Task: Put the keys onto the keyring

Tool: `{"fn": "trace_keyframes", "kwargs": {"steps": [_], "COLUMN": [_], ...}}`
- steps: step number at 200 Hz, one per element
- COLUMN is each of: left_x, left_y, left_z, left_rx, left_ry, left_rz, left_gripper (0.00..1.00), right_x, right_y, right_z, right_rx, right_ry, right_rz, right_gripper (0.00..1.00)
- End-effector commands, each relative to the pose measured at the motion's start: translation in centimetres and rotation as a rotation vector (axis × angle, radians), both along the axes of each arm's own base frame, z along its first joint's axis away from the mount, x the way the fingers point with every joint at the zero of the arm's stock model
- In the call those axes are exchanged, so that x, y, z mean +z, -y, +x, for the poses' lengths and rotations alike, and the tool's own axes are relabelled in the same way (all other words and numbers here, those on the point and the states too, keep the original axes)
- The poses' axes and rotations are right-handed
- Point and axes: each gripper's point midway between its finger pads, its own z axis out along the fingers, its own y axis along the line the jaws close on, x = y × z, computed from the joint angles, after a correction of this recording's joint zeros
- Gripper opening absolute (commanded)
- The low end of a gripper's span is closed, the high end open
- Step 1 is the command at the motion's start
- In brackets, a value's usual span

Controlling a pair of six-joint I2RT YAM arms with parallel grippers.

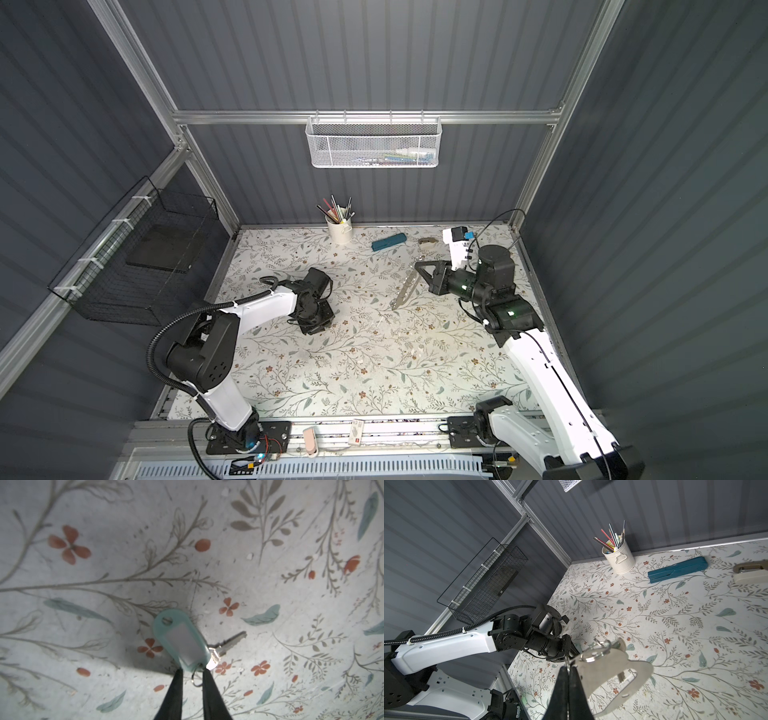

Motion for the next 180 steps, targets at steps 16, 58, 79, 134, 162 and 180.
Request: {"fn": "trace_keyframes", "kwargs": {"steps": [16, 58, 79, 134, 162, 180], "left_x": [-0.5, -0.9, -0.6, 2.9, 5.7, 7.4], "left_y": [-0.7, -0.7, -1.0, -1.9, -2.4, -2.2], "left_z": [0.2, 0.3, 0.4, 0.7, 0.7, 0.7], "left_rx": [0.008, 0.004, -0.002, -0.080, -0.160, -0.217], "left_ry": [-0.003, -0.007, 0.006, 0.053, 0.093, 0.121], "left_rz": [0.028, 0.034, 0.050, 0.111, 0.135, 0.130], "left_gripper": [0.19, 0.11, 0.01, 0.00, 0.00, 0.00], "right_x": [1.3, 1.3, 1.2, 1.2, 1.3, 1.2], "right_y": [-0.1, -0.1, -0.2, -0.2, -0.3, -0.5], "right_z": [-0.4, -0.5, -0.6, -0.6, -0.4, -0.3], "right_rx": [0.011, 0.012, 0.014, 0.015, 0.017, 0.022], "right_ry": [0.043, 0.043, 0.041, 0.041, 0.045, 0.043], "right_rz": [0.011, 0.014, 0.013, 0.015, 0.019, 0.022], "right_gripper": [0.04, 0.04, 0.04, 0.04, 0.04, 0.04]}}
